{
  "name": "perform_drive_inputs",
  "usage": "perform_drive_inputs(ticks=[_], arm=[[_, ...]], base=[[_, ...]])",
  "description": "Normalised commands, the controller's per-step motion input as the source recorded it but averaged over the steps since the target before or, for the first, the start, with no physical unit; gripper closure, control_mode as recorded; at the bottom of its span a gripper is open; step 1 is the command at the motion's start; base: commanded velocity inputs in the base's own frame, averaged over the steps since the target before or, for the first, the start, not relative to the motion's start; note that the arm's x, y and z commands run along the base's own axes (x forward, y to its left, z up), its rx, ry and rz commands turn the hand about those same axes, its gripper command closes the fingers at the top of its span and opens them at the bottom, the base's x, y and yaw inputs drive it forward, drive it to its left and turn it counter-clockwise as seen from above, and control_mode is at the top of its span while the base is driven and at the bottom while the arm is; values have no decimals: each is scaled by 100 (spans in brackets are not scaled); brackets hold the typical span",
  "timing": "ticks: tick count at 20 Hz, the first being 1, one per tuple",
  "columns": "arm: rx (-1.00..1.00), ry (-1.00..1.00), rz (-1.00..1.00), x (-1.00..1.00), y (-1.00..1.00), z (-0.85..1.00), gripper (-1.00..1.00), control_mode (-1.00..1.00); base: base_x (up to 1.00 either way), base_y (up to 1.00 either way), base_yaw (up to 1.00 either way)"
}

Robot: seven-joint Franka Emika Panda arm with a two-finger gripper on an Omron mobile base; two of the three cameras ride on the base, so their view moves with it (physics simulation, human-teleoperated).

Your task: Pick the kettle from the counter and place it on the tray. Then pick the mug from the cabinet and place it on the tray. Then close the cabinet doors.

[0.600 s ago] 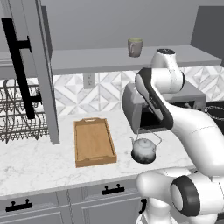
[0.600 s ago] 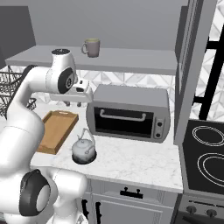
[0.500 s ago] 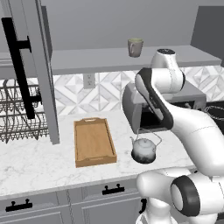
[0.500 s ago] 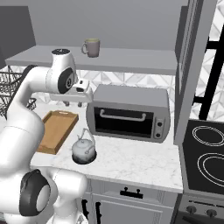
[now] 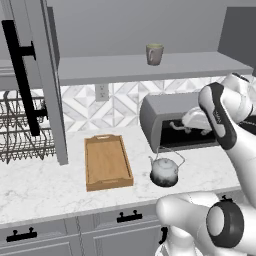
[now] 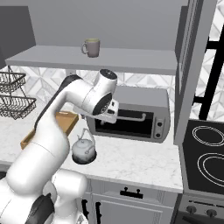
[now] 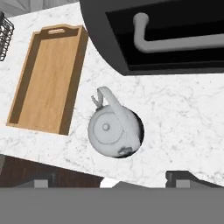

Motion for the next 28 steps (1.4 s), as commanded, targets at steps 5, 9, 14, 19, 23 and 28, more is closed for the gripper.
perform_drive_inputs(ticks=[5, 9, 14, 19, 23, 28], arm=[[8, 0, 14, -18, -8, -32, -100, -100], [12, 5, 13, 1, 8, -61, -100, -100], [9, 1, 10, 14, 31, -70, -100, -100], [0, 0, 2, 33, 23, -44, -100, -100], [0, 0, 0, 36, 0, -24, -100, -100], [0, 2, 1, 28, 0, -20, -100, -100]], base=[[0, 0, 0], [0, 0, 0], [0, 0, 0], [0, 0, 0], [0, 0, 0], [0, 0, 0]])
